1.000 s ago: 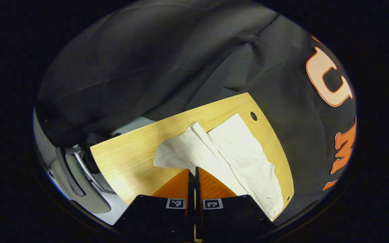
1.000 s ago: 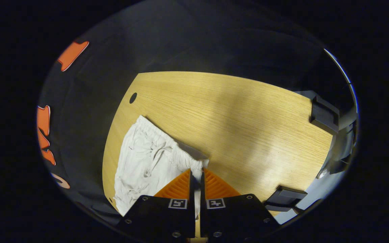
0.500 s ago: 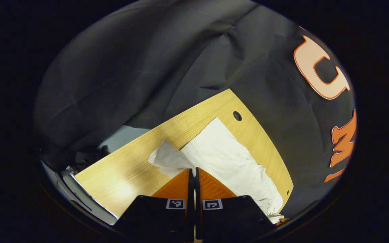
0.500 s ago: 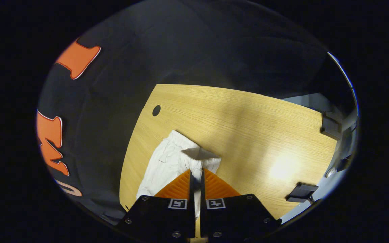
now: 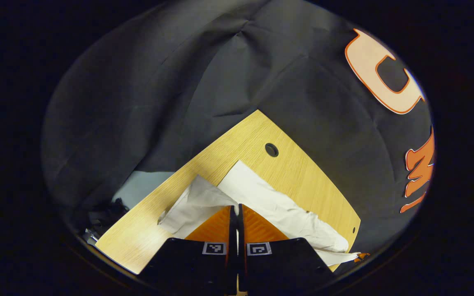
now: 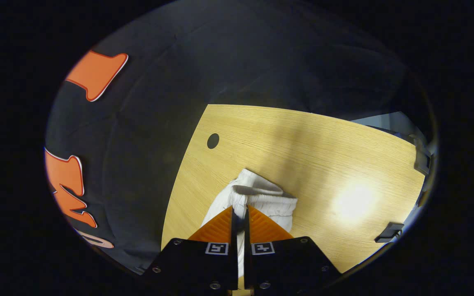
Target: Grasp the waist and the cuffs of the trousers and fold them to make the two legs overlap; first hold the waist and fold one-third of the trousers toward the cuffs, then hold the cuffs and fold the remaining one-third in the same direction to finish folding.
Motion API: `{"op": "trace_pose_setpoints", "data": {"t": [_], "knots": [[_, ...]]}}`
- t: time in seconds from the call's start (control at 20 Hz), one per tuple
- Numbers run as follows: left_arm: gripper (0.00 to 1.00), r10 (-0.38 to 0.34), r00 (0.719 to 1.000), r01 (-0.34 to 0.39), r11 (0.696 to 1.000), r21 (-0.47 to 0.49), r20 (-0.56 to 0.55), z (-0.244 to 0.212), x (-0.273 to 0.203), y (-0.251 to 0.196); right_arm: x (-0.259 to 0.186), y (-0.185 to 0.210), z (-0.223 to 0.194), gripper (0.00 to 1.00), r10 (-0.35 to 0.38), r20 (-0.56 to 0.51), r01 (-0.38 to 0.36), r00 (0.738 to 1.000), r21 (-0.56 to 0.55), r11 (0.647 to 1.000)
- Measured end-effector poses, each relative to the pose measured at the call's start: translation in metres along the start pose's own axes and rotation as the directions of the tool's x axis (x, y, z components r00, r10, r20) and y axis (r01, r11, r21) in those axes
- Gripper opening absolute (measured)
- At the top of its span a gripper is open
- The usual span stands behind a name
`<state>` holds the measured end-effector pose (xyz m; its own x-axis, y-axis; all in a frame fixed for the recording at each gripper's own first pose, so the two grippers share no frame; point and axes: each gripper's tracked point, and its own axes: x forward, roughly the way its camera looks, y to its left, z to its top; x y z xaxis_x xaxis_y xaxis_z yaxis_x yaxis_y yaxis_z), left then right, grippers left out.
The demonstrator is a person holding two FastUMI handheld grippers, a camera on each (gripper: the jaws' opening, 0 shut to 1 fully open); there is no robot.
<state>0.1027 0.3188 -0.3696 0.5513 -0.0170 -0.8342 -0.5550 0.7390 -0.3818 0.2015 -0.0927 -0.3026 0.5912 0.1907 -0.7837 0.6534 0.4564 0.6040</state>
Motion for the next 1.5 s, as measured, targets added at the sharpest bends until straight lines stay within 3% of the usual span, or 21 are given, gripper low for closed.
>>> {"op": "trace_pose_setpoints", "data": {"t": [0.45, 0.6, 0.65, 0.7, 0.8, 0.85, 0.9, 0.95, 1.15, 1.25, 1.3, 1.35, 1.4, 1.45, 1.5], "knots": [[0.04, 0.025, 1.0, -0.024, 0.998, 0.058, -0.019, 0.009, 0.063, -0.015, 0.048, 0.032, 0.007, 0.06, -0.004, -0.024, 0.004, 1.0, 0.008, 1.0], [0.04, 0.021, 0.999, -0.02, 1.0, 0.014, -0.032, 0.009, 0.06, -0.013, 0.059, 0.037, 0.009, 0.06, 0.002, -0.033, -0.002, 0.999, 0.014, 1.0], [0.04, 0.014, 0.999, -0.015, 1.0, -0.015, -0.03, 0.01, 0.058, -0.013, 0.062, 0.038, 0.01, 0.12, 0.012, -0.027, -0.011, 1.0, 0.04, 0.999], [0.04, -0.006, 1.0, 0.005, 0.998, -0.058, -0.02, 0.012, 0.056, -0.017, 0.064, 0.042, 0.013, 0.06, 0.024, -0.018, -0.023, 1.0, 0.06, 0.998], [0.01, -0.054, 0.999, 0.054, 0.989, -0.137, 0.004, 0.02, 0.052, -0.025, 0.063, 0.051, 0.02, 0.1, 0.078, 0.015, -0.078, 0.997, 0.075, 0.994], [0.06, -0.048, 0.998, 0.052, 0.988, -0.147, 0.028, 0.025, 0.047, -0.023, 0.066, 0.061, 0.025, 0.15, 0.108, 0.04, -0.111, 0.993, 0.074, 0.991], [0.22, -0.03, 0.999, 0.035, 0.991, -0.133, 0.045, 0.029, 0.044, -0.019, 0.068, 0.066, 0.029, 0.28, 0.123, 0.059, -0.127, 0.991, 0.063, 0.99], [0.37, -0.016, 0.998, 0.022, 0.993, -0.116, 0.055, 0.031, 0.038, -0.018, 0.069, 0.064, 0.031, 0.34, 0.124, 0.065, -0.127, 0.99, 0.049, 0.991], [0.95, 0.008, 1.0, -0.008, 1.0, 0.016, -0.02, 0.019, 0.017, -0.03, 0.051, 0.026, 0.03, 0.5, 0.023, 0.057, -0.021, 0.998, -0.043, 0.999], [1.0, 0.028, 0.999, -0.026, 0.994, 0.11, -0.016, 0.014, 0.013, -0.037, 0.052, 0.008, 0.025, 0.62, -0.021, 0.055, 0.025, 0.998, -0.078, 0.997], [0.97, 0.021, 1.0, -0.019, 0.989, 0.146, -0.016, 0.01, 0.012, -0.046, 0.053, 0.002, 0.021, 0.67, -0.037, 0.038, 0.04, 0.999, -0.081, 0.996], [1.0, 0.019, 1.0, -0.017, 0.982, 0.187, -0.008, 0.008, 0.006, -0.055, 0.054, -0.007, 0.016, 0.7, -0.054, 0.024, 0.056, 0.998, -0.085, 0.995], [0.97, 0.017, 1.0, -0.018, 0.972, 0.235, 0.003, 0.007, 0.002, -0.062, 0.054, -0.014, 0.011, 0.64, -0.074, 0.016, 0.075, 0.997, -0.097, 0.992], [0.97, 0.02, 1.0, -0.022, 0.958, 0.287, 0.011, 0.006, -0.003, -0.07, 0.052, -0.024, 0.01, 0.76, -0.098, 0.011, 0.098, 0.995, -0.112, 0.989], [0.97, 0.026, 0.999, -0.032, 0.94, 0.341, 0.021, 0.004, -0.007, -0.077, 0.052, -0.034, 0.007, 0.78, -0.119, 0.002, 0.119, 0.993, -0.128, 0.985]]}}
